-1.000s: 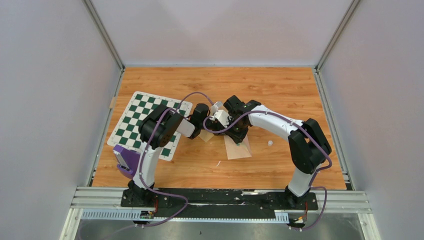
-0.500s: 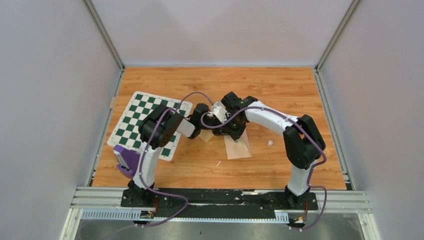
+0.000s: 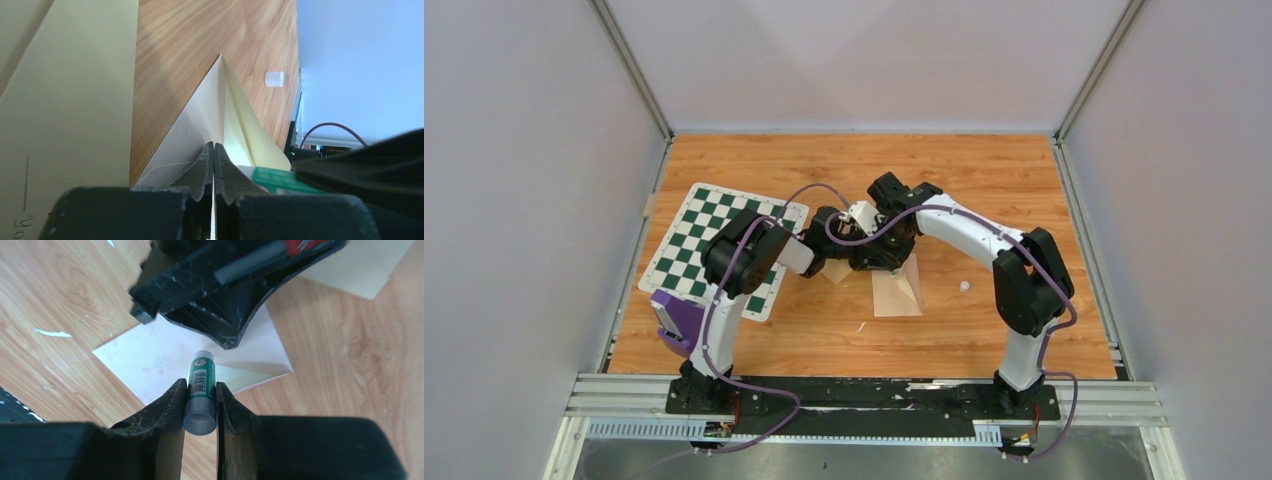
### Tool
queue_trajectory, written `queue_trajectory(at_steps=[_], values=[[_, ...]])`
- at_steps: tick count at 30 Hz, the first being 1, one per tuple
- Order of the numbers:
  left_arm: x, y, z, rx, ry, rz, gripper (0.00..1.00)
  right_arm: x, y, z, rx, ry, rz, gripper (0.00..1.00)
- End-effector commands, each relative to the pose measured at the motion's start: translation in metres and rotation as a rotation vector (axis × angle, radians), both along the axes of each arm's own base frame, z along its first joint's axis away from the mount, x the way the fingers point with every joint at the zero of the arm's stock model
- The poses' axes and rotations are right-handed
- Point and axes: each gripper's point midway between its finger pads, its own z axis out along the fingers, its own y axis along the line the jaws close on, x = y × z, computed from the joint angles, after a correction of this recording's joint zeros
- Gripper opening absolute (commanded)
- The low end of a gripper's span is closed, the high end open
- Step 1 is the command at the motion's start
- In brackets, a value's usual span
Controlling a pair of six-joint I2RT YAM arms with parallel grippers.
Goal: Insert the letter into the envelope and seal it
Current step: Paint the envelope at the center of the board, then adjust the solid glue.
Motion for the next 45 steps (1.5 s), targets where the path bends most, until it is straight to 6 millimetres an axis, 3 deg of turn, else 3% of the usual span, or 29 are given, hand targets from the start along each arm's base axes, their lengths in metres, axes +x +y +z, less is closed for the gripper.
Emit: queue_trajectory(at_steps=[1, 6, 8, 10, 13, 14, 17, 18, 21, 22, 25, 26, 28, 32, 37, 38, 45], values=[[0.01, 0.0, -0.004, 0.026, -0.046, 0.009, 0.0, 0.019, 0.029, 0.076, 0.175, -0.113, 0.032, 0.0], [0.013, -0.008, 0.026, -0.035, -0.15, -0.04, 0.0, 0.003, 0.024, 0.129, 0.246, -0.108, 0.036, 0.0], [0.015, -0.009, 0.042, -0.059, -0.198, -0.061, 0.0, -0.002, 0.011, 0.138, 0.279, -0.081, -0.025, 0.0], [0.021, -0.006, 0.06, -0.079, -0.259, -0.062, 0.07, 0.0, -0.01, 0.149, 0.342, -0.046, -0.125, 0.0], [0.039, 0.008, 0.097, -0.108, -0.338, -0.019, 0.27, 0.017, -0.043, 0.185, 0.51, -0.035, -0.284, 0.0], [0.043, 0.012, 0.105, -0.111, -0.362, -0.008, 0.3, 0.027, -0.055, 0.198, 0.569, -0.049, -0.352, 0.0], [0.058, 0.028, 0.153, -0.121, -0.459, 0.037, 0.4, 0.051, -0.078, 0.224, 0.7, -0.133, -0.502, 0.0], [0.061, 0.03, 0.178, -0.136, -0.513, 0.05, 0.42, 0.056, -0.079, 0.228, 0.737, -0.173, -0.513, 0.0], [0.07, 0.035, 0.217, -0.135, -0.564, 0.101, 0.45, 0.069, -0.069, 0.246, 0.894, -0.306, -0.491, 0.0], [0.071, 0.036, 0.24, -0.145, -0.625, 0.11, 0.45, 0.071, -0.067, 0.246, 0.922, -0.307, -0.511, 0.0], [0.073, 0.038, 0.275, -0.139, -0.741, 0.124, 0.46, 0.077, -0.059, 0.237, 0.956, -0.197, -0.57, 0.0], [0.07, 0.038, 0.291, -0.149, -0.818, 0.098, 0.47, 0.075, -0.053, 0.233, 0.972, -0.133, -0.569, 0.0], [0.061, 0.038, 0.304, -0.153, -0.946, 0.018, 0.48, 0.065, -0.039, 0.229, 1.028, 0.014, -0.532, 0.0], [0.029, 0.034, 0.313, -0.173, -1.152, -0.24, 0.52, 0.05, -0.025, 0.219, 1.073, 0.158, -0.485, 0.0], [-0.009, 0.038, 0.282, -0.044, -1.308, -0.509, 0.53, 0.039, -0.011, 0.221, 1.087, 0.201, -0.388, 0.0], [-0.019, 0.038, 0.269, -0.016, -1.261, -0.552, 0.53, 0.037, -0.007, 0.221, 1.083, 0.195, -0.363, 0.0], [-0.019, 0.03, 0.264, 0.025, -1.305, -0.562, 0.53, 0.014, 0.02, 0.216, 1.01, 0.141, -0.206, 0.0]])
